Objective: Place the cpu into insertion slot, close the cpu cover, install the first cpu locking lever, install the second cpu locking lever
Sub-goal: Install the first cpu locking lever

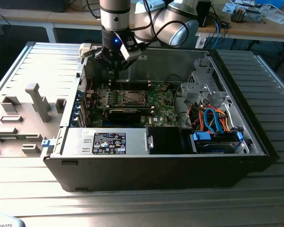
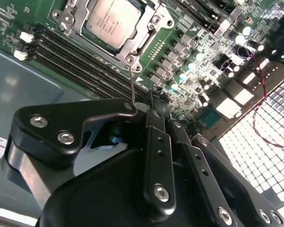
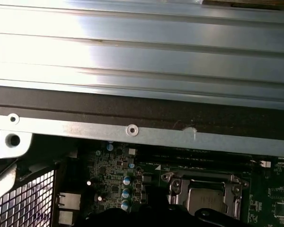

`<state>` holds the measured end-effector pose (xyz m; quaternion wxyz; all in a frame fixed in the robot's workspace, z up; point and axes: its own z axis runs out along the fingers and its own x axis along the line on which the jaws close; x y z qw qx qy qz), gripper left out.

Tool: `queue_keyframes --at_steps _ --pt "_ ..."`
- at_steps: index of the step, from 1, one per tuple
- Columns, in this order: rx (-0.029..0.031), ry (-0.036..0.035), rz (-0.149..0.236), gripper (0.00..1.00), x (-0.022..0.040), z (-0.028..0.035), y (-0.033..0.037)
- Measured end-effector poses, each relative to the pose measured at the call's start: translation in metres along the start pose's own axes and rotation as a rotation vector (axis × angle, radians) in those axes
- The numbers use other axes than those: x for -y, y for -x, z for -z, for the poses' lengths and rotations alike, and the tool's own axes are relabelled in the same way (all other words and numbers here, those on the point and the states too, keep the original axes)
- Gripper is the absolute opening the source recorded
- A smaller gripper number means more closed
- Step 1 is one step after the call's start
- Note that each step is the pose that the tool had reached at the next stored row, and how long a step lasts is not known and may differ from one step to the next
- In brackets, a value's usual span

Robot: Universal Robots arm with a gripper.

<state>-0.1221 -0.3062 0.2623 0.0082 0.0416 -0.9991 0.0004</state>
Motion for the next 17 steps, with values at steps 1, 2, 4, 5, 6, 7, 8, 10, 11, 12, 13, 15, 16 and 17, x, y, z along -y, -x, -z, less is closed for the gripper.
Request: queue_keyframes --at_steps 1,2,4,5,6,7,8,10,11,12,13,15,16,17 --pt "0.0 0.0001 0.0 0.11 0.0001 0.0 0.0011" --pt "0.0 0.0001 0.0 0.11 0.0002 0.0 0.0023" --pt "-0.0002 0.0 0.0 0.11 0.0004 0.0 0.0044" --pt "-0.0003 0.0 0.0 0.11 0.0005 0.0 0.0056" --pt "-0.0003 0.0 0.0 0.11 0.0005 0.0 0.0063" --pt "-0.0003 0.0 0.0 0.11 0.0006 0.0 0.0076" --pt "-0.0005 0.0 0.0 0.11 0.0009 0.0 0.0103" --pt "-0.0007 0.0 0.0 0.11 0.0011 -0.0001 0.0129" --pt "-0.0008 0.0001 0.0 0.11 0.0012 -0.0001 0.014" --pt "-0.0009 0.0001 0.0 0.11 0.0013 -0.0002 0.0156" --pt "-0.001 0.0001 0.0 0.11 0.0014 -0.0002 0.0165" --pt "-0.0013 0.0001 0.0 0.11 0.0016 -0.0002 0.0195" --pt "-0.0015 0.0001 0.0 0.11 0.0017 -0.0002 0.0206" --pt "-0.0015 0.0001 0.0 0.11 0.0019 -0.0003 0.0222"
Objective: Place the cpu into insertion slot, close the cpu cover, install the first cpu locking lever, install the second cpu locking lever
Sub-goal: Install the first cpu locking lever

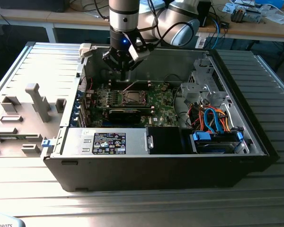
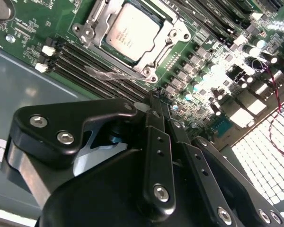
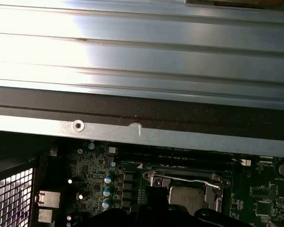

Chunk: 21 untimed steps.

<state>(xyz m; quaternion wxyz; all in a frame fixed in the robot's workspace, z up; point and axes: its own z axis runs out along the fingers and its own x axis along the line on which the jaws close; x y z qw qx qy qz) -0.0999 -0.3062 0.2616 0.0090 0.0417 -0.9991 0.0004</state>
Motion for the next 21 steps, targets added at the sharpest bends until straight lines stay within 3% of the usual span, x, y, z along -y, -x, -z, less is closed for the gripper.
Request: queue_keyframes --at_steps 6,10,13,14,16,17,18,19,21 --pt "0.0 0.0002 0.0 0.11 0.0002 -0.0005 0.0031" --pt "0.0007 0.0105 -0.02 0.11 0.0002 -0.0028 0.003" --pt "0.0008 0.0107 -0.021 0.11 0.0002 -0.0028 0.003" --pt "0.0038 0.0105 -0.021 0.11 0.0002 -0.0028 0.0029" --pt "0.0333 0.0084 -0.021 0.11 0.0002 -0.0029 0.0027" --pt "0.0534 0.0069 -0.021 0.11 0.0002 -0.0029 0.0025" --pt "0.0645 0.006 -0.021 0.11 0.0001 -0.0029 0.0024" --pt "0.0689 0.0058 -0.021 0.11 0.0001 -0.003 0.0024" --pt "0.0698 0.0057 -0.021 0.11 0.0001 -0.003 0.0024"
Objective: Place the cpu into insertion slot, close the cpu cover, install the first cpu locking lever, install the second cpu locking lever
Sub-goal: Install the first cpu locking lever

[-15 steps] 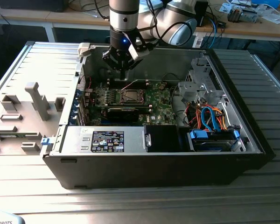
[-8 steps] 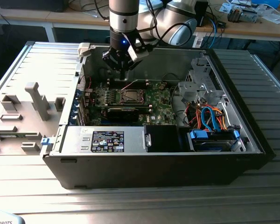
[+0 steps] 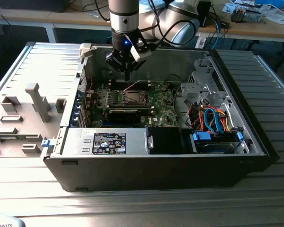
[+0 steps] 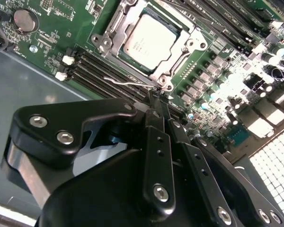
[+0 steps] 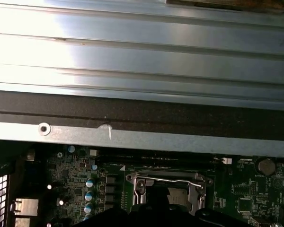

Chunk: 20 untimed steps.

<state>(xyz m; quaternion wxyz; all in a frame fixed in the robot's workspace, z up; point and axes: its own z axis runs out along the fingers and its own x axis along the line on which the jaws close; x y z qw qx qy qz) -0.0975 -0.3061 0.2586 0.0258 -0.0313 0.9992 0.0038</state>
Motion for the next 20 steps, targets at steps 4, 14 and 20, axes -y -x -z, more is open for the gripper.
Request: queue_keyframes --at_steps 4,14,20 --pt "0.0012 -0.0001 0.0 0.11 0.0 0.0 0.0" --pt "0.0011 -0.0007 0.0 0.11 0.0 -0.0042 -0.0001" --pt "0.0011 -0.001 0.0 0.11 0.0001 -0.0073 0.0003"
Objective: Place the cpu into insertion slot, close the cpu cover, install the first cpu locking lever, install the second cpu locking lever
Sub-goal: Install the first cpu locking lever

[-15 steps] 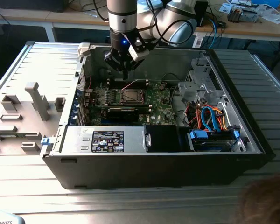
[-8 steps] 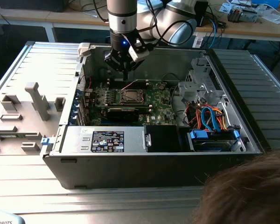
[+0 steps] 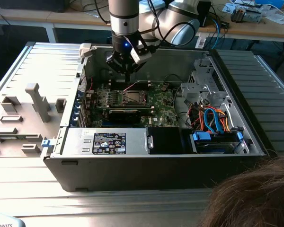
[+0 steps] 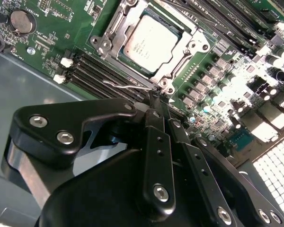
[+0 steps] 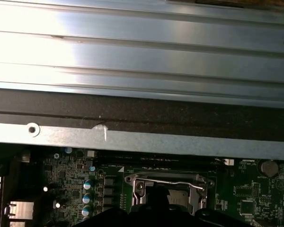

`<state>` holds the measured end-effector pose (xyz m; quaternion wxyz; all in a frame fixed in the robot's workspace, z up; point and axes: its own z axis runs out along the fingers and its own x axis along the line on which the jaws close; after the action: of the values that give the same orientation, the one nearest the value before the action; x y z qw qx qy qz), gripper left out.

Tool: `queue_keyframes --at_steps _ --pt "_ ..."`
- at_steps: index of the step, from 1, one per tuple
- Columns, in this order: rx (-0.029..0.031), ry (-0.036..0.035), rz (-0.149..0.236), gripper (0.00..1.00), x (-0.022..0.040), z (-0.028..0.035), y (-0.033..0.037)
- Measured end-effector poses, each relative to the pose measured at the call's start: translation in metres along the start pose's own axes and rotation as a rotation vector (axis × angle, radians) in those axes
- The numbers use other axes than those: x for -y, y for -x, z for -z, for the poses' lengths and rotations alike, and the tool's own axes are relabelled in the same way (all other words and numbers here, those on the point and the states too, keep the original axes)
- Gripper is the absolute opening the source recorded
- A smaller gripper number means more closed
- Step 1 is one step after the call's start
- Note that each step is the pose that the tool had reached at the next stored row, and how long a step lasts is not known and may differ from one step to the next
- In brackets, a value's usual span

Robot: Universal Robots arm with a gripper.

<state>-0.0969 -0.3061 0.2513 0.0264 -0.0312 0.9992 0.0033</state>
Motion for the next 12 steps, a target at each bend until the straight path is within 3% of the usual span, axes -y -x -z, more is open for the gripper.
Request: queue_keyframes --at_steps 12 --pt "0.0 -0.0007 0.0 0.11 0.0 -0.0097 0.0012"
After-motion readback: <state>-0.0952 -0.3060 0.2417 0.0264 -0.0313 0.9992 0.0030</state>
